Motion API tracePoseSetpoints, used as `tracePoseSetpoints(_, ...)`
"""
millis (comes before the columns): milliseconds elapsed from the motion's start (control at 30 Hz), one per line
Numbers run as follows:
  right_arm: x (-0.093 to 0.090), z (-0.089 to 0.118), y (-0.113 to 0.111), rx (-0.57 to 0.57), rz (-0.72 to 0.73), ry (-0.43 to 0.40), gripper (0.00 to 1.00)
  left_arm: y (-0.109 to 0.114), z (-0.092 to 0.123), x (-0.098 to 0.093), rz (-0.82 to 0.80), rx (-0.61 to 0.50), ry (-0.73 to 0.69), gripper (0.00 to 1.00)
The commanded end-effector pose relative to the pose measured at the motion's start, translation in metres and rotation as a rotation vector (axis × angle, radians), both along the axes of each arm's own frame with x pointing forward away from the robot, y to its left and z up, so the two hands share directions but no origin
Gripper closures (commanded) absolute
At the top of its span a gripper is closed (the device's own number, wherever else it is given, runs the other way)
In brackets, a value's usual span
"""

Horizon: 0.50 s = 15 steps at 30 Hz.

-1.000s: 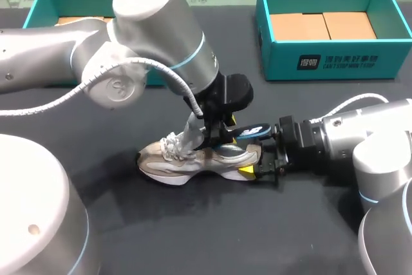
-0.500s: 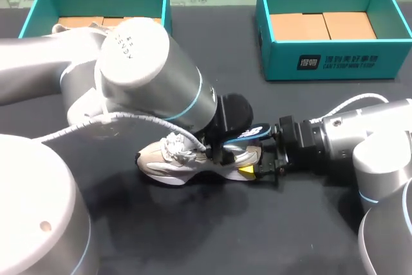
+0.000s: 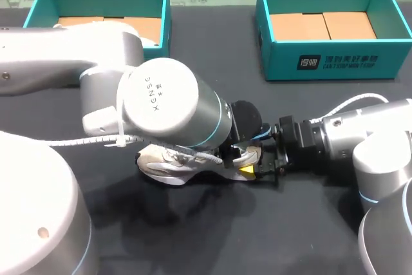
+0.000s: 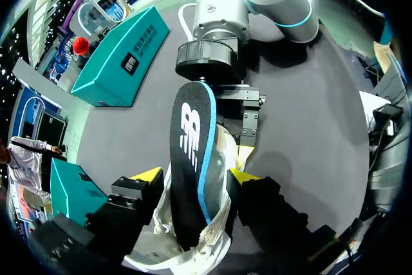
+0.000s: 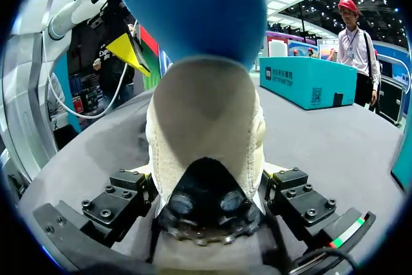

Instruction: Take the shoe out of the shoebox, open the shoe tongue, remove and reinsert the insole, then place the shoe into the shoebox

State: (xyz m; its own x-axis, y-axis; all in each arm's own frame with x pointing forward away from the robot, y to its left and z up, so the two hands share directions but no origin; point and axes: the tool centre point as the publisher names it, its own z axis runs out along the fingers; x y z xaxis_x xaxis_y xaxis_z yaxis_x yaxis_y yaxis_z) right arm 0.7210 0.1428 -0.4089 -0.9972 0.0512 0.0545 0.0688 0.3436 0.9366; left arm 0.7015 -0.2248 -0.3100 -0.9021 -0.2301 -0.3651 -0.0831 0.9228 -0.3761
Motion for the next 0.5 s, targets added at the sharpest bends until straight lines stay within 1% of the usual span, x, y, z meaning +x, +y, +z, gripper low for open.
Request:
tracePoseSetpoints(33,-0.001,-0.001,0.001,-0.004,0.0,0.0,1.0,-0.015,-0.012,-0.002,0.042,0.026,-0.068,0.42)
tracePoseSetpoints(100,-0.001,-0.001,0.001,-0.004,0.0,0.0,1.0,-0.017,-0.016,-0.001,0.05,0.03,-0.082,0.47)
tracePoseSetpoints(133,-0.001,-0.001,0.001,-0.004,0.0,0.0,1.0,-0.018,-0.017,0.0,0.054,0.032,-0.087,0.47)
tracePoseSetpoints(200,-0.001,-0.001,0.001,-0.004,0.0,0.0,1.0,-0.018,-0.019,0.001,0.067,0.031,-0.098,0.51)
tracePoseSetpoints(500,-0.001,-0.001,0.001,-0.004,0.0,0.0,1.0,-0.017,-0.026,0.013,0.096,0.038,-0.118,0.54)
